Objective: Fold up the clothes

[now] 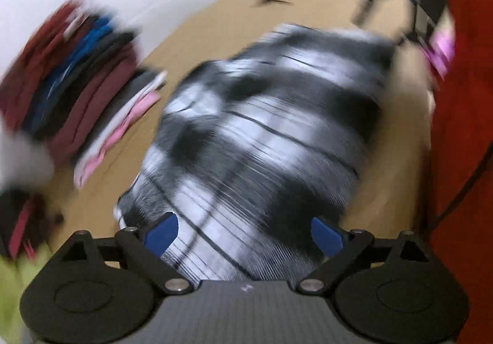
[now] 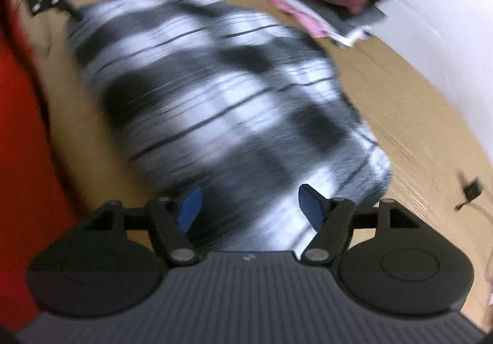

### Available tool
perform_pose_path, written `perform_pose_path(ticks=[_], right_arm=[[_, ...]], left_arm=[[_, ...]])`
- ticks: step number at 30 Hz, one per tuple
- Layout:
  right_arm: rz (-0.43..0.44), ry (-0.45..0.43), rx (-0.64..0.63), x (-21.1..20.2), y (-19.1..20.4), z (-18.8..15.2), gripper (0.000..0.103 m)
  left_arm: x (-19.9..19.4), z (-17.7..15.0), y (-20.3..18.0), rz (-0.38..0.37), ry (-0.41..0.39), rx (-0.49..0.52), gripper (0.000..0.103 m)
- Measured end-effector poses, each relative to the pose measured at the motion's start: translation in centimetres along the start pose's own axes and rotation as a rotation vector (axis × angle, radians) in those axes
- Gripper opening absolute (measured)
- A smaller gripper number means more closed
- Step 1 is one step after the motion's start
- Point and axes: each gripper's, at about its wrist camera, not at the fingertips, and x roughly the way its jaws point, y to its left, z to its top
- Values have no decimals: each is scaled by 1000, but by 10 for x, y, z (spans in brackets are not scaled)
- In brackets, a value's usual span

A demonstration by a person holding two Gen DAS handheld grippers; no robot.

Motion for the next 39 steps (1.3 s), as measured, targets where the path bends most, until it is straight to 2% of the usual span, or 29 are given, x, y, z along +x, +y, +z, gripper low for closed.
perform_pose_path(ticks=[1,4,8,9,10,11,15,18,19,21,22,23,24,25,26,28,29,32,35,39], right_arm=[[-20,-2,-26,-2,16,-1,72],[-105,-2,-70,6,47,-2,72],[-143,45,-115,31,68,-1,72],[-171,42,-156,35,73,-2,74],[-210,26,-202,40,77,-2,83],[-250,21,-237,45,78,0,84],[-373,58,-350,69,70,9,85],[-448,49,-494,83,72,13,102],[-467,44,-550,88,74,14,103],[-479,27,-640,94,76,14,103],[-466,21,-660,95,74,15,102],[-449,17,-675,96,71,17,99],[-431,17,-672,96,67,19,90],[-405,41,-658,99,64,20,52],[-385,69,-634,104,62,21,33],[-417,81,-654,115,68,17,26],[-425,86,-663,118,70,17,24],[-408,62,-527,91,58,41,22],[-481,-19,-626,25,51,60,21],[-426,-91,-661,-86,29,111,21]], left_arm=[[-3,-10,-14,13,-15,61,95],[3,-35,-41,74,-15,137,95],[20,-46,-51,104,32,106,95],[23,-45,-52,113,32,110,95],[26,-43,-53,122,31,117,95],[30,-41,-55,120,17,158,95],[47,-34,-60,197,-2,269,98],[60,-27,-59,265,16,323,99],[65,-25,-59,283,19,341,98],[72,-21,-62,317,31,360,93],[74,-19,-62,321,45,365,81],[78,-17,-63,315,64,367,72],[81,-15,-64,309,83,370,53],[84,-15,-66,316,95,372,45],[86,-15,-68,327,95,378,41],[87,-15,-72,331,103,402,29],[86,-15,-71,325,105,398,27],[55,-11,-57,308,60,369,23],[-20,8,-22,314,-28,340,20],[-137,45,25,243,-85,308,19]])
